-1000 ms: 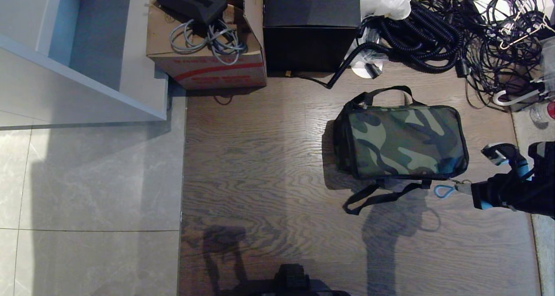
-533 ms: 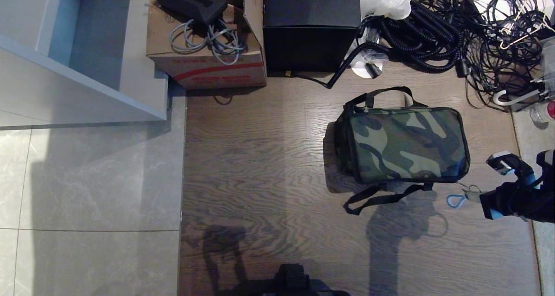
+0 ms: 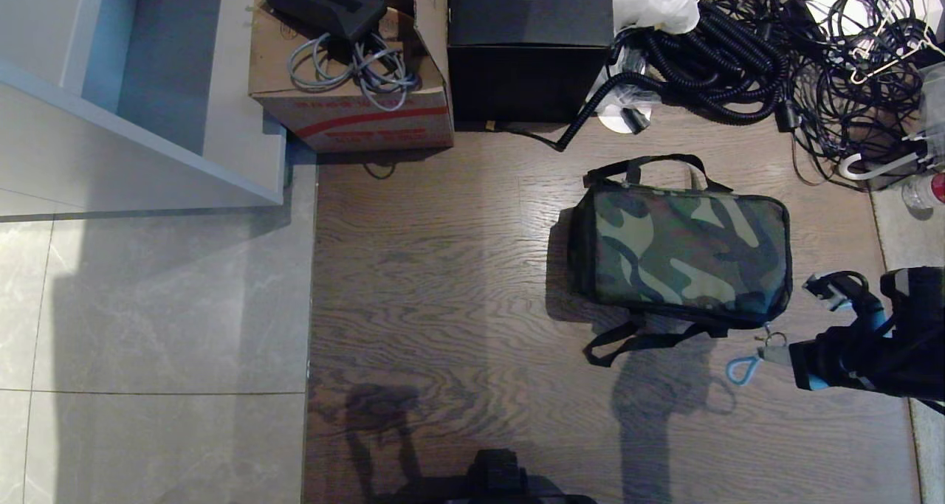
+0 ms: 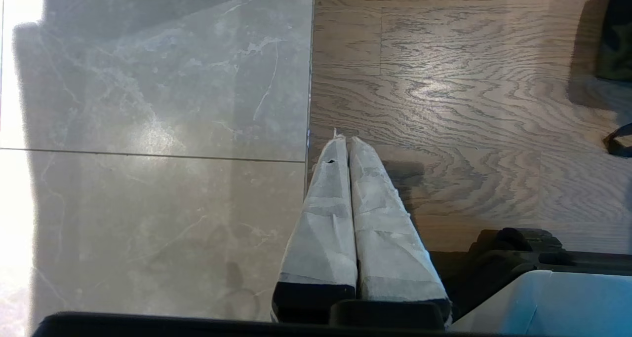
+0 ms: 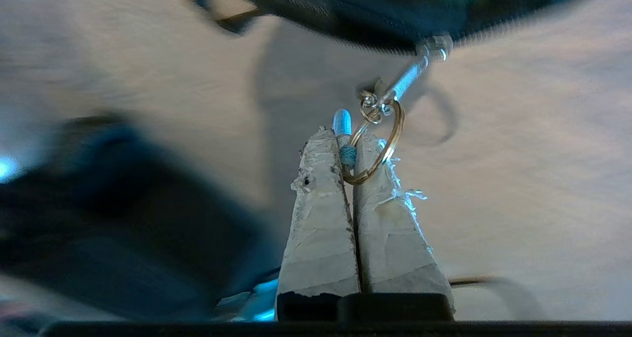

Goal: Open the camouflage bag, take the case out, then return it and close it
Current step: Open the top of the storage box

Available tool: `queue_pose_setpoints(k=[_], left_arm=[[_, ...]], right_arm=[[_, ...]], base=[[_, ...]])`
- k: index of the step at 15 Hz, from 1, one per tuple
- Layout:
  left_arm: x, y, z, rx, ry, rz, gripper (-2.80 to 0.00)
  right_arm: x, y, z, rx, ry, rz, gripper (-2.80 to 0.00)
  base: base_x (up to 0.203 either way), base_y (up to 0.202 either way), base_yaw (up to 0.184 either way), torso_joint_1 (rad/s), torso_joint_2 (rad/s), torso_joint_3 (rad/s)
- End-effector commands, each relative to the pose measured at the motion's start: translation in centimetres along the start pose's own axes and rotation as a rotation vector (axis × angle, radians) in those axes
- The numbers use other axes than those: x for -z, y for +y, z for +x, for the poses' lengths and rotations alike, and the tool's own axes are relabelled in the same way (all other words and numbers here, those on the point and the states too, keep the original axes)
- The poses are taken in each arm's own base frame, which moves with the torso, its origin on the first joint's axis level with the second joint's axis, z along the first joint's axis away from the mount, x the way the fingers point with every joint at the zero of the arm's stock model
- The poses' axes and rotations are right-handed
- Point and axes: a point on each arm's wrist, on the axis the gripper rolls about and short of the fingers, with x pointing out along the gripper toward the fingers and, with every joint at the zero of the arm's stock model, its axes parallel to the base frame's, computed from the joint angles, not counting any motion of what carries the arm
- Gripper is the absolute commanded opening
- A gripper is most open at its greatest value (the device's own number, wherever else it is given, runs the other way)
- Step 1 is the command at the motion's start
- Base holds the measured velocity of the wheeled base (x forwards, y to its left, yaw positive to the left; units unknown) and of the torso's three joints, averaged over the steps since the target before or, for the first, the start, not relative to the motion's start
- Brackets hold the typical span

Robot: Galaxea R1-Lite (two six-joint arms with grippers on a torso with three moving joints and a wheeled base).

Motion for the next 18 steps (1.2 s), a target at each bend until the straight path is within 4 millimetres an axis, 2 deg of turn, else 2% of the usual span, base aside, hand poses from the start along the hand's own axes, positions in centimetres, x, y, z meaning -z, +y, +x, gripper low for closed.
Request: queue_pose_setpoints(k=[1, 4, 6, 10, 14, 16, 18], left_arm=[[0.0, 0.0, 0.0, 0.000, 0.000, 0.000, -2.80], [0.0, 0.0, 0.0, 0.000, 0.000, 0.000, -2.80], [0.0, 0.0, 0.0, 0.000, 0.000, 0.000, -2.80], [0.0, 0.0, 0.0, 0.000, 0.000, 0.000, -2.80], [0.0, 0.0, 0.0, 0.000, 0.000, 0.000, -2.80], [0.0, 0.0, 0.0, 0.000, 0.000, 0.000, -2.80], [0.0, 0.0, 0.0, 0.000, 0.000, 0.000, -2.80]], right_arm=[[-1.1, 3.0, -0.2, -0.079, -0.025, 0.045, -2.80], [-2.5, 7.4, -1.0, -0.191, -0.046, 0.078, -2.80], [-2.3, 8.4, -1.4, -0.219, -0.027, 0.093, -2.80], [-0.9, 7.5, -0.7, -0.196, 0.015, 0.105, -2.80], [2.6, 6.0, -0.5, -0.167, 0.099, -0.061, -2.80], [3.0, 5.8, -0.5, -0.164, 0.107, -0.070, -2.80], [4.8, 5.2, -0.6, -0.156, 0.160, -0.110, -2.80]], base=[[0.000, 0.000, 0.000, 0.000, 0.00, 0.000], [0.000, 0.000, 0.000, 0.000, 0.00, 0.000], [0.000, 0.000, 0.000, 0.000, 0.00, 0.000], [0.000, 0.000, 0.000, 0.000, 0.00, 0.000], [0.000, 0.000, 0.000, 0.000, 0.00, 0.000], [0.000, 0.000, 0.000, 0.000, 0.00, 0.000], [0.000, 0.000, 0.000, 0.000, 0.00, 0.000]])
